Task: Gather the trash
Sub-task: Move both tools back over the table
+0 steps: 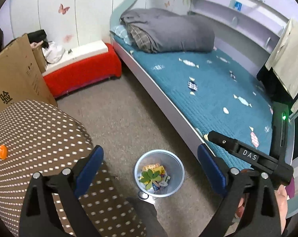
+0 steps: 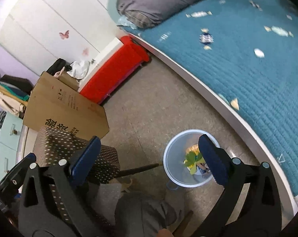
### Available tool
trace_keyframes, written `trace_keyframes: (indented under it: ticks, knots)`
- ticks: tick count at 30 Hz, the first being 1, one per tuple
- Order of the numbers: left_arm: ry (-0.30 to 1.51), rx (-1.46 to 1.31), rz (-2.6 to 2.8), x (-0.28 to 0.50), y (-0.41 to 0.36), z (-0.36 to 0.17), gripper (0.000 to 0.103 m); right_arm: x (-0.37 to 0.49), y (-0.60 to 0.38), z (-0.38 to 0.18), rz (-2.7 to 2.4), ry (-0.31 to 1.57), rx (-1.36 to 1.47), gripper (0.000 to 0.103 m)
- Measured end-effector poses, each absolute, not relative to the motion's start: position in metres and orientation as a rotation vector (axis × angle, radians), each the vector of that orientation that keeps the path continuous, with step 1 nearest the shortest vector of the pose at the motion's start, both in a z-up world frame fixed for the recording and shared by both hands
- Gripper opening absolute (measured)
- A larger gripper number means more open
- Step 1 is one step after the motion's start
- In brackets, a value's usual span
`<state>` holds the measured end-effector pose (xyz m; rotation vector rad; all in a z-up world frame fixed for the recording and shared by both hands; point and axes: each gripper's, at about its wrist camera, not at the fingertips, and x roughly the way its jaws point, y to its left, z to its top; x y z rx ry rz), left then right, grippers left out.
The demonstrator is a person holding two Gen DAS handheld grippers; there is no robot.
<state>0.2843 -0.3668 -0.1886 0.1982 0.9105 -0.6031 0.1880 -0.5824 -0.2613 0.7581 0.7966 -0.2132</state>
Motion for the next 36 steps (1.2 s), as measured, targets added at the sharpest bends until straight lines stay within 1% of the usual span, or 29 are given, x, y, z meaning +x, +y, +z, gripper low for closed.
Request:
trace_keyframes:
  ticks: [8, 20, 29, 36]
  knots:
    - [0.82, 0.19, -0.588, 0.273, -0.333, -0.16, 0.094, 0.199, -0.547, -0.215, -0.185, 0.751, 0.662, 0.097]
    - [0.721, 0.184, -0.519, 0.269, -0.266, -0.135, 0.094, 0.219, -0.484, -0.171, -0.122, 0.719, 0.544, 0.097]
    - [0.682, 0.182, -0.427, 0.279, -0.203, -0.136, 0.095, 0.245, -0.411, -0.145, -0.051, 0.712, 0.411, 0.097]
    - [0.678, 0.151, -0.306, 0.301, -0.131, -0.15, 0.095, 0.276, -0.344, -0.144, 0.048, 0.746, 0.333, 0.097]
